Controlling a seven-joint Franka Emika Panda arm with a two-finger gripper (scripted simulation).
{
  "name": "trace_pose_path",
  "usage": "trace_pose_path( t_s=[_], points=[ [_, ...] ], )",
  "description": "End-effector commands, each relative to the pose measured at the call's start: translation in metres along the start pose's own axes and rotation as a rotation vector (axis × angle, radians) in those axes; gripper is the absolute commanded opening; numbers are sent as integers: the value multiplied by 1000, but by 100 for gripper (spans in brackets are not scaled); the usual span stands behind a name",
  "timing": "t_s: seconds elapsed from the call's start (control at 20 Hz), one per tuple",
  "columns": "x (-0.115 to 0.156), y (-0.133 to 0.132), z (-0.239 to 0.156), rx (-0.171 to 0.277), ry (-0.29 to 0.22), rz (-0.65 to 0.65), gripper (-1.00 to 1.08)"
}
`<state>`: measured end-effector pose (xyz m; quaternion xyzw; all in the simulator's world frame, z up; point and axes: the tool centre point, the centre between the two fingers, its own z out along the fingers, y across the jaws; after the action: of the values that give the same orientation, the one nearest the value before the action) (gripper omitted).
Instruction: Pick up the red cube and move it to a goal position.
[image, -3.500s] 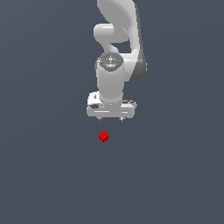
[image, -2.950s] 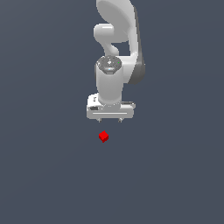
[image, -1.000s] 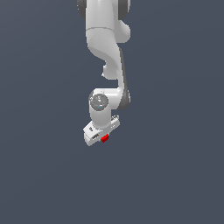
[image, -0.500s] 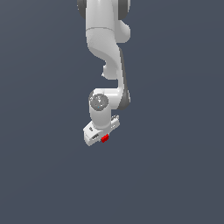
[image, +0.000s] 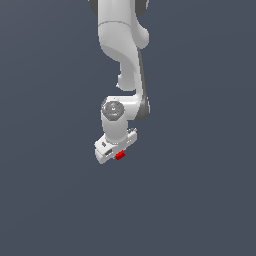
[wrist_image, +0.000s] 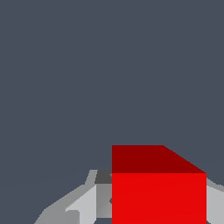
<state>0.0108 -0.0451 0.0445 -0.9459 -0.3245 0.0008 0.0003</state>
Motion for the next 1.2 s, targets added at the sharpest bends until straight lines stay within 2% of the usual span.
trace_pose_path(
  t_s=[0.0,0.3,0.85,1.15],
  points=[
    [0,-1,-15,-1,1,0,-100],
    [-2,-7,-67,-2,1,-1,-100],
    [-4,-21,-195,-1,1,-2,-100],
    [-4,-26,-251,-1,1,-2,-100]
  ],
)
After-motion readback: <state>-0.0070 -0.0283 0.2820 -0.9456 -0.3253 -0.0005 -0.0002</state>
